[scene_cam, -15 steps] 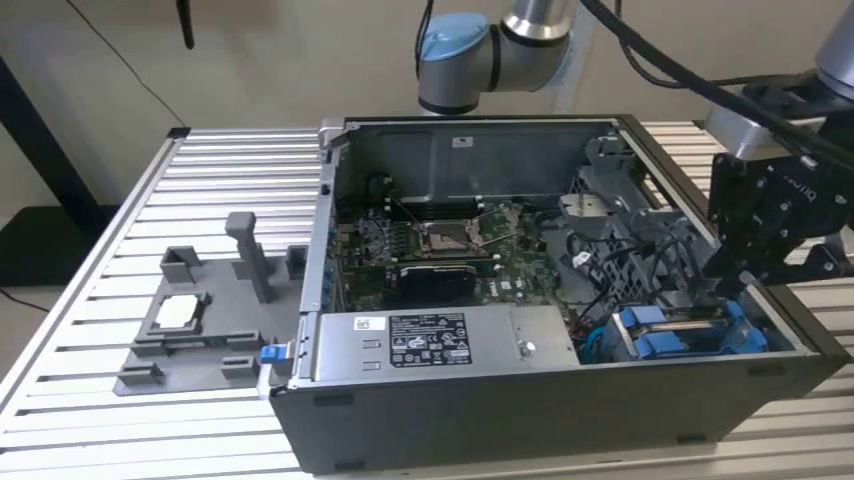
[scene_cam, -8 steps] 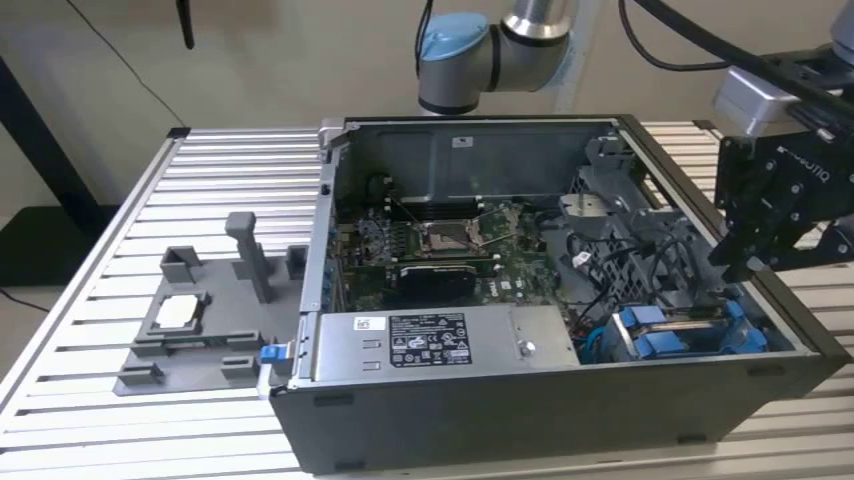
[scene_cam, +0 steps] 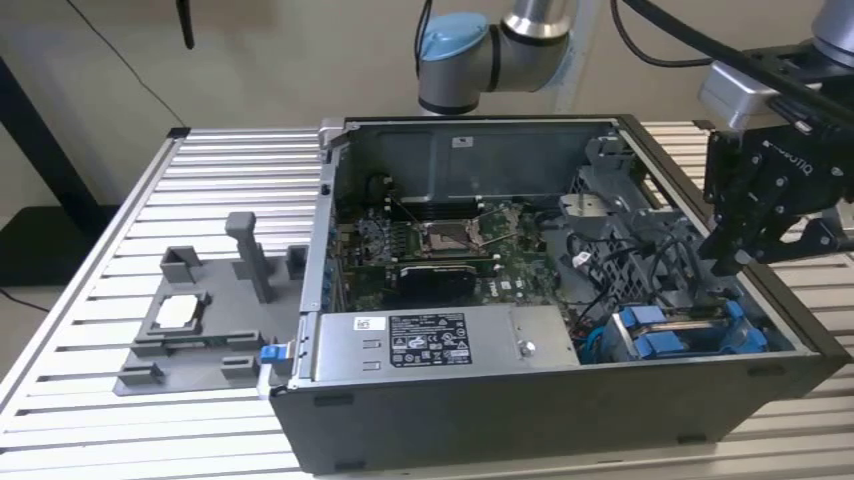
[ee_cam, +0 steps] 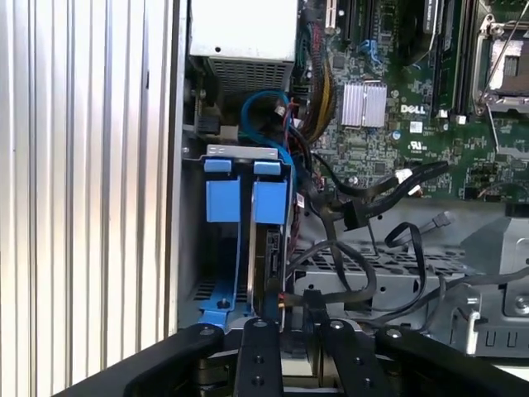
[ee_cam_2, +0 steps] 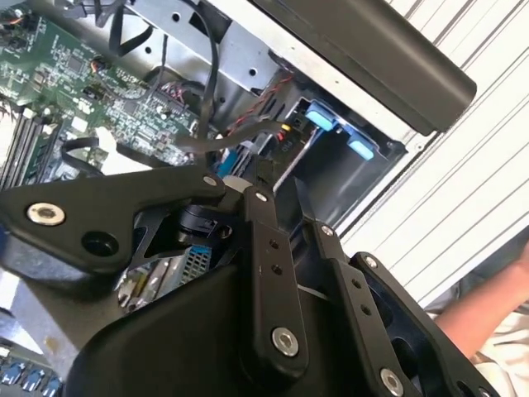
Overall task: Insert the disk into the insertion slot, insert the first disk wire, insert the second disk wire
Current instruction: 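Insert the second disk wire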
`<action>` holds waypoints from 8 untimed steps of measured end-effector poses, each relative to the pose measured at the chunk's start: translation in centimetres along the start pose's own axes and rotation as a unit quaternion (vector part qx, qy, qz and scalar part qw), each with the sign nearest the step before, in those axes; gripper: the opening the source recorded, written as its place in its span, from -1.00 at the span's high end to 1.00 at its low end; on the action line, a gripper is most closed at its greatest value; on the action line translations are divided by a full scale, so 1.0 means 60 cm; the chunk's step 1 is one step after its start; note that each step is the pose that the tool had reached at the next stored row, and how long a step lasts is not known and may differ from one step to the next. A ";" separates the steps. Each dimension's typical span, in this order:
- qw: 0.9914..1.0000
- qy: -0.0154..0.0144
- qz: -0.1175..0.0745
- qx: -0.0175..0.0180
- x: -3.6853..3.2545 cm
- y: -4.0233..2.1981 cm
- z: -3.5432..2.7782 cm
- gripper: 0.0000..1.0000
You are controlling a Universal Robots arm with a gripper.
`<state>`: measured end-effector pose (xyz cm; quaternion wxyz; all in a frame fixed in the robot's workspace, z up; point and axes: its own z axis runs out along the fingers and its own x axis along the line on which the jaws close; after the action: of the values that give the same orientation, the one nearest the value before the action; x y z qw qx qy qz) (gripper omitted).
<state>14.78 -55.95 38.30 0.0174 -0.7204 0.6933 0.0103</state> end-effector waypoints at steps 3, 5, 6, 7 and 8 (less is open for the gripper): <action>1.000 0.000 0.000 0.000 -0.015 0.004 0.000 0.47; 1.000 0.000 0.000 0.000 -0.025 0.008 0.001 0.47; 1.000 0.000 0.000 0.000 -0.030 0.011 0.001 0.47; 1.000 0.000 0.000 0.000 -0.034 0.014 0.001 0.47; 1.000 0.000 0.000 0.000 -0.036 0.018 0.001 0.47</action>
<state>13.60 -53.84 38.31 0.0175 -0.7204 0.6932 0.0103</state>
